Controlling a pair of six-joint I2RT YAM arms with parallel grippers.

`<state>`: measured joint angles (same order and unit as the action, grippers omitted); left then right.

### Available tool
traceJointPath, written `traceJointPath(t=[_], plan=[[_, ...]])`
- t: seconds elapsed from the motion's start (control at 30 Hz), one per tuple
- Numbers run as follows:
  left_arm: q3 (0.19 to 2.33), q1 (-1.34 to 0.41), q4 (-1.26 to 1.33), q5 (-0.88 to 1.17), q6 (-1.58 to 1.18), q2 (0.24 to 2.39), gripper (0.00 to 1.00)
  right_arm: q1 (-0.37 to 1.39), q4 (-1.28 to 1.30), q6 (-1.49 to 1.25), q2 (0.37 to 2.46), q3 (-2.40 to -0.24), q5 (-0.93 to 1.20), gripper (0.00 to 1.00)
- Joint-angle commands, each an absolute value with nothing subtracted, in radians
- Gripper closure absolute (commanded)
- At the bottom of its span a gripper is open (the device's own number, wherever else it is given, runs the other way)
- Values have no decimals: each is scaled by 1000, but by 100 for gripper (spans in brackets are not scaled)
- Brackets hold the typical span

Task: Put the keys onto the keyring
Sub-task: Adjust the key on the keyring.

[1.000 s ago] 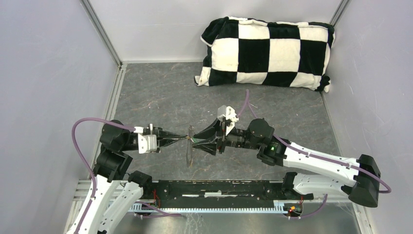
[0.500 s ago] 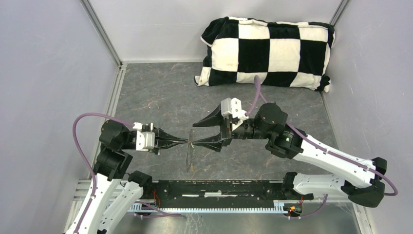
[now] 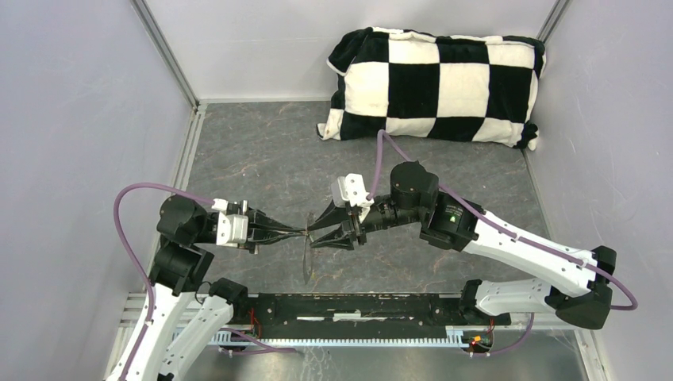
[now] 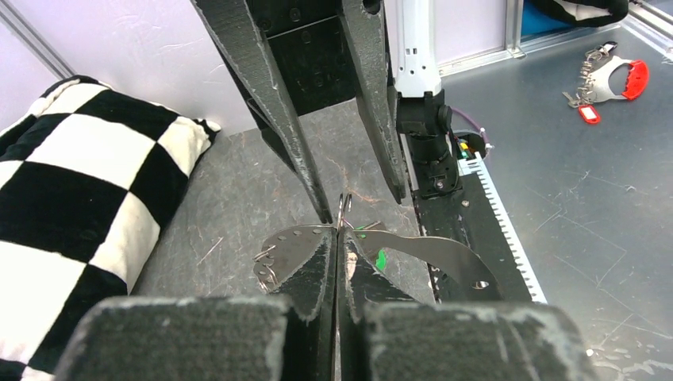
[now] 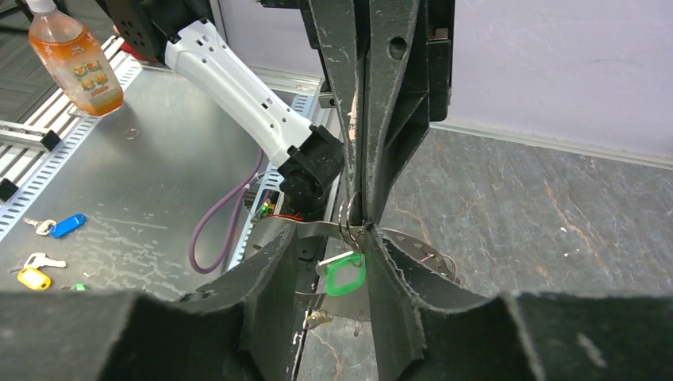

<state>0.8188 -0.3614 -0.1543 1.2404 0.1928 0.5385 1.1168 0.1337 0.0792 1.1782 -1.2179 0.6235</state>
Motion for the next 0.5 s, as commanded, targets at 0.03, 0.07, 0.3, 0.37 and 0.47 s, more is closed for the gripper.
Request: traceJointPath(t=[0.03,0.07,0.3,0.37,0.47], plan=[[859,-365,-112,1262,148,529,98,1115,100,78,1173,-1247,653,67],[857,-364,-112,1262,149,527,98,1114,89,71,1175,-1242,652,70],[838,-364,-117,1264,145,522,98,1114,12,31,1191,-1217,652,86],[838,-364,-126,1263,150,520,98,1115,15,28,1196,-1220,646,89],[836,-364,-133,1262,154,524,98,1115,40,38,1201,-1226,634,93]])
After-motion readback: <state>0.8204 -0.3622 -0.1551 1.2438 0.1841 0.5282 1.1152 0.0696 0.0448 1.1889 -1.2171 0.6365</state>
